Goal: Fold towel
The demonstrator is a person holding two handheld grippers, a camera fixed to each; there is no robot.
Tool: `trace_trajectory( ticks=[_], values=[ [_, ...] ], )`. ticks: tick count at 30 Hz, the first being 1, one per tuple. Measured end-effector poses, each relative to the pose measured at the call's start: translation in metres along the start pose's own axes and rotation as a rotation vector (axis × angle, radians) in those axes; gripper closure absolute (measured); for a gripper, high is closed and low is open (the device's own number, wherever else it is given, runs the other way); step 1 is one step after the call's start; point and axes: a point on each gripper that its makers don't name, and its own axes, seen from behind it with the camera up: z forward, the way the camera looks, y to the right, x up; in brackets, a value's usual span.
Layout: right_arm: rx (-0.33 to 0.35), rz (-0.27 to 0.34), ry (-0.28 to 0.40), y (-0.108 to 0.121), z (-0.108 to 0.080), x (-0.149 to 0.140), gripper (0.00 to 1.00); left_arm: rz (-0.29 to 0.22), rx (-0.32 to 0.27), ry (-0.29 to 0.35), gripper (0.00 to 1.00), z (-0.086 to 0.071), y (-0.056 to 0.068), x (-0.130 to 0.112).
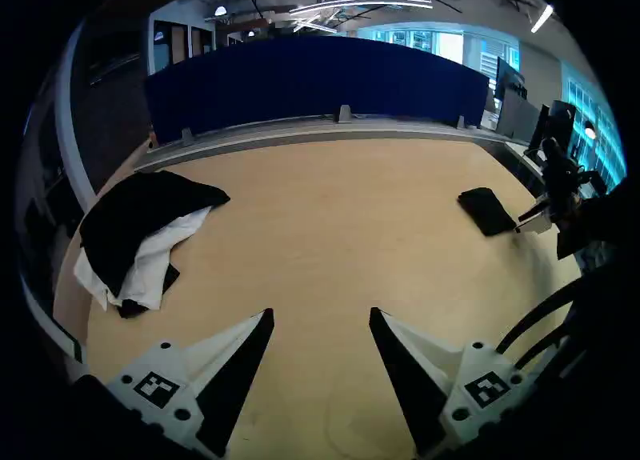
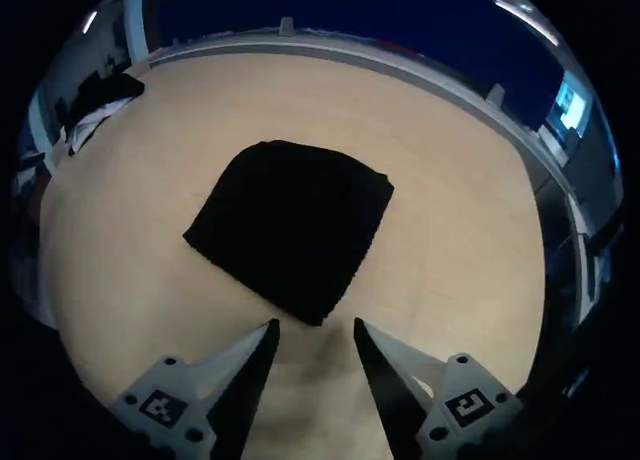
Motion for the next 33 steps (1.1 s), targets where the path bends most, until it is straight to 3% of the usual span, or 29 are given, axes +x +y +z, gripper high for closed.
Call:
trace_trajectory(
  ticks=[3,18,27,33],
  values=[
    [-0.005,0.007,0.015,0.001,-0.002,0.004,0.00,0.000,-0.002,0.002,0.12,-0.001,0.001,0.001],
    [-0.018,0.039,0.072,-0.011,-0.016,0.020,0.00,-0.010,-0.001,0.024,0.12,-0.001,-0.003,0.006],
    [-0.007,0.165,0.226,-0.049,-0.050,0.065,0.00,-0.040,-0.013,0.045,0.12,0.004,-0.006,0.011],
    [-0.036,0.202,0.344,-0.070,-0.085,0.098,0.00,-0.031,-0.021,0.071,0.12,0.005,-0.010,0.020]
  ],
)
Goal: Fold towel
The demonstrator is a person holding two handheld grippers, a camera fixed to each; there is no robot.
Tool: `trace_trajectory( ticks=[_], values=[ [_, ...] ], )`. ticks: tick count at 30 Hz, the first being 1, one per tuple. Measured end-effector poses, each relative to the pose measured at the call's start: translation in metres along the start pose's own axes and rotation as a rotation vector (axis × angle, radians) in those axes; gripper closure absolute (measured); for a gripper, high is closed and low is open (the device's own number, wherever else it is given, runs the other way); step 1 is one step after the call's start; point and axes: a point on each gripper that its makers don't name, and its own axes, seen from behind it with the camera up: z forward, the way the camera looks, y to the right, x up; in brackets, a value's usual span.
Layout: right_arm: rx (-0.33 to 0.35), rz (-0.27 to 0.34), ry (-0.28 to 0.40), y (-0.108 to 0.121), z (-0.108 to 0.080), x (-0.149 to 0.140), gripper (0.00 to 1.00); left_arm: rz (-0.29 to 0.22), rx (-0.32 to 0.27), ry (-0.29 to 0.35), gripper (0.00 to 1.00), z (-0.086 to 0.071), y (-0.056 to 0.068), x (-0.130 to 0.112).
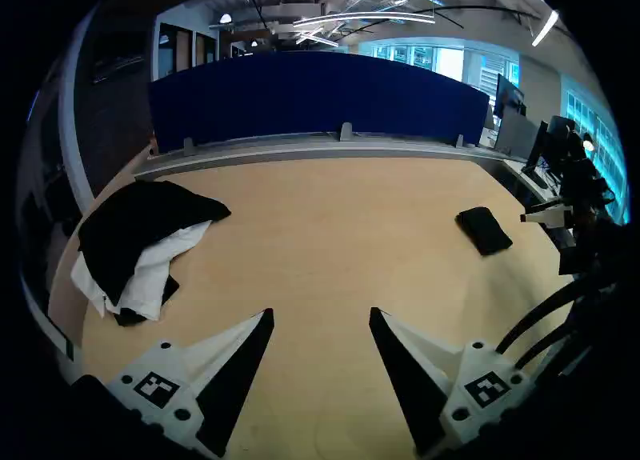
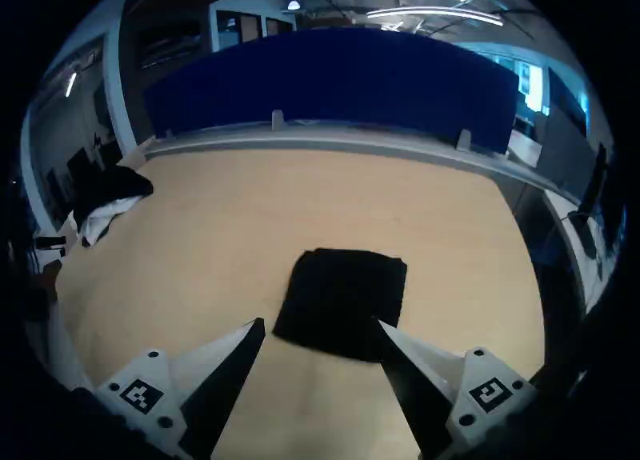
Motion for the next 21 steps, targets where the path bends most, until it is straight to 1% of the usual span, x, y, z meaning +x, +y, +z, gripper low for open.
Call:
trace_trajectory(
  ticks=[4,7,9,12,15,18,21],
  values=[
    [-0.027,0.015,0.073,-0.015,-0.016,0.021,0.00,-0.005,-0.006,0.016,0.12,0.000,-0.003,0.005],
    [-0.054,0.030,0.141,-0.024,-0.029,0.038,0.00,-0.008,-0.006,0.029,0.11,-0.001,-0.006,0.008],
    [-0.076,0.042,0.194,-0.030,-0.039,0.049,0.00,-0.009,-0.005,0.038,0.11,-0.001,-0.008,0.010],
    [-0.090,0.059,0.272,-0.043,-0.055,0.064,0.00,-0.010,-0.006,0.050,0.12,-0.001,-0.010,0.015],
    [-0.110,0.075,0.361,-0.056,-0.074,0.081,0.00,-0.011,-0.004,0.075,0.12,0.000,-0.013,0.023],
    [-0.156,0.101,0.465,-0.063,-0.094,0.097,0.00,-0.021,0.007,0.113,0.12,0.000,-0.016,0.035],
    [-0.187,0.131,0.548,-0.070,-0.109,0.106,0.00,-0.032,0.014,0.150,0.12,0.000,-0.018,0.047]
  ],
)
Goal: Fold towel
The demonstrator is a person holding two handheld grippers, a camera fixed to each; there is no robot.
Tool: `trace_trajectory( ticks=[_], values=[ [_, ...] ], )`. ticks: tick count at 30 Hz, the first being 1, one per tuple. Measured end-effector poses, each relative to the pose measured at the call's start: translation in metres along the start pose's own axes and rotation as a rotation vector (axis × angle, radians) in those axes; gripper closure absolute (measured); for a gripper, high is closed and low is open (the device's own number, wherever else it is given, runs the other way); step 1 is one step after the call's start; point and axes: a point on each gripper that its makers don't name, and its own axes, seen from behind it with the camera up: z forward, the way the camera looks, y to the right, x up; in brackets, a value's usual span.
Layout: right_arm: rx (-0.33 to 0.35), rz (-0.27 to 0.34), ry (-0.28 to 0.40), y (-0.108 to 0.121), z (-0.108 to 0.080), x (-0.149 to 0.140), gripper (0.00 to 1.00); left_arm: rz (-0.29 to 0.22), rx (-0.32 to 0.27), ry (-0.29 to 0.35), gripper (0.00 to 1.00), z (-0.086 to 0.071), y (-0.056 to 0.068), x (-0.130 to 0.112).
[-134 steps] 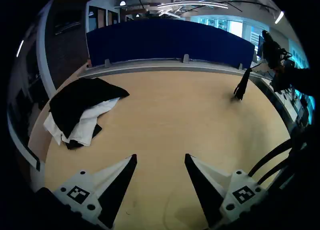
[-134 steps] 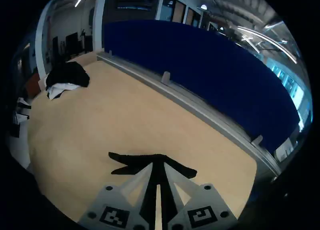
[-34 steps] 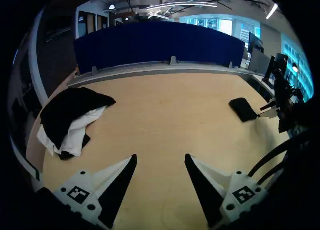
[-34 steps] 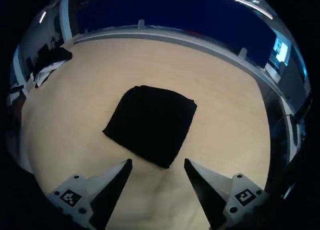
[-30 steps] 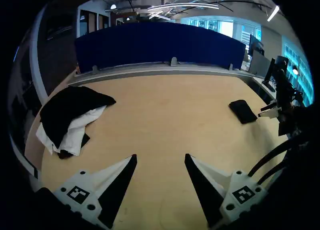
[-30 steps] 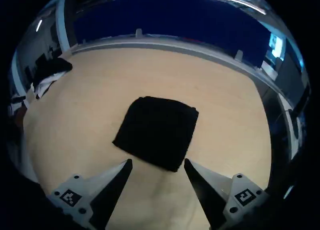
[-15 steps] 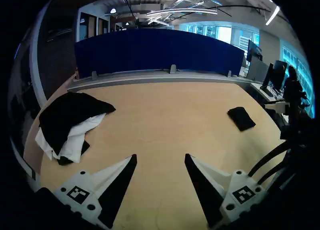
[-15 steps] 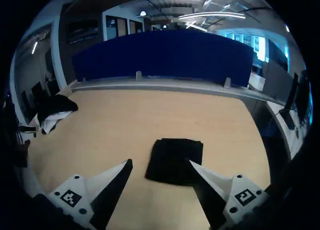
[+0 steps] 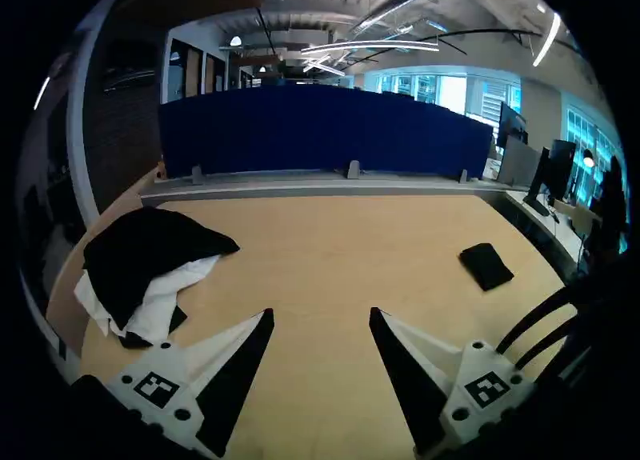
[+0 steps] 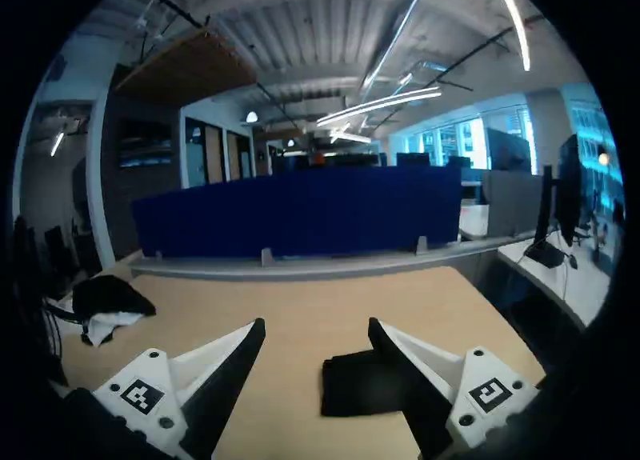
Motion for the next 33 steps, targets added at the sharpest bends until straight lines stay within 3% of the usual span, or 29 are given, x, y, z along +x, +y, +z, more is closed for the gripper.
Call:
trace_trajectory(
  ticks=[6,15,24,33],
  values=[
    [-0.008,0.028,0.071,-0.016,-0.008,0.011,0.00,0.023,0.001,0.064,0.12,0.002,0.001,0.020],
    [-0.006,0.026,0.081,-0.029,-0.006,0.018,0.00,0.015,0.013,0.131,0.12,0.006,-0.005,0.036],
    [0.009,0.032,0.069,-0.042,0.000,0.023,0.00,0.011,0.060,0.305,0.12,-0.009,-0.018,0.078],
    [0.024,0.029,0.037,-0.054,0.002,0.027,0.00,-0.043,0.075,0.361,0.12,-0.012,-0.030,0.080]
  ],
)
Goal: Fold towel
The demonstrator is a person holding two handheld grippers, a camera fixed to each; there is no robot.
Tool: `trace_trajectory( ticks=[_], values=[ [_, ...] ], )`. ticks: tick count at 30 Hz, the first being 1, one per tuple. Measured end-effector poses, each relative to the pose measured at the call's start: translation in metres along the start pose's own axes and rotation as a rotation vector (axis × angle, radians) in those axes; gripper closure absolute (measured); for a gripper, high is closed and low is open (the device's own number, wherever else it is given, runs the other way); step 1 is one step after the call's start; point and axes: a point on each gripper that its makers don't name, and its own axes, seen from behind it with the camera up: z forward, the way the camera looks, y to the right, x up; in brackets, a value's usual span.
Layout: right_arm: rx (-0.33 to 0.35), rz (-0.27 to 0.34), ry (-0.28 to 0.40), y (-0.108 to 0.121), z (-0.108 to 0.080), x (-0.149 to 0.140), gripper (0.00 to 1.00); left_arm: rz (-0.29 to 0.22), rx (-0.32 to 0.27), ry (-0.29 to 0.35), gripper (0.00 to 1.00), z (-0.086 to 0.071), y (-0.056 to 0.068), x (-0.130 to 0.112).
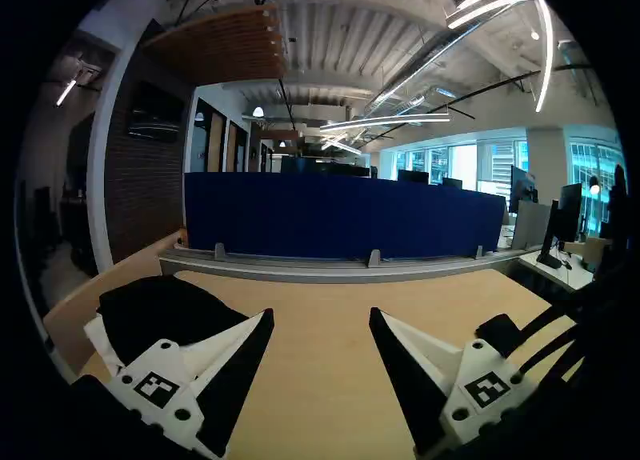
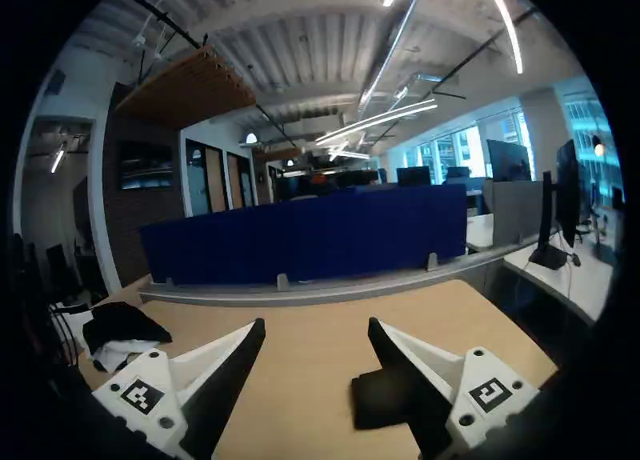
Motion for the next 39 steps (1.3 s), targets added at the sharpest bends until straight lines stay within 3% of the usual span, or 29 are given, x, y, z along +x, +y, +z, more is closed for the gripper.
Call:
trace_trajectory(
  ticks=[6,15,24,30,39],
  values=[
    [0.005,0.016,-0.023,-0.008,0.000,-0.002,0.00,-0.008,0.006,0.028,0.12,0.001,-0.005,-0.005],
    [0.000,0.009,-0.036,-0.010,0.004,-0.002,0.00,0.017,-0.004,0.074,0.12,0.003,0.000,-0.020],
    [0.002,-0.048,-0.073,-0.008,0.010,-0.017,0.00,0.043,0.016,0.104,0.12,0.016,0.004,-0.044],
    [-0.010,-0.060,-0.098,-0.002,0.017,-0.027,0.00,0.089,0.029,0.131,0.12,0.025,0.007,-0.058],
    [-0.005,-0.094,-0.116,-0.003,0.030,-0.045,0.00,0.111,0.047,0.147,0.12,0.037,-0.010,-0.089]
  ],
)
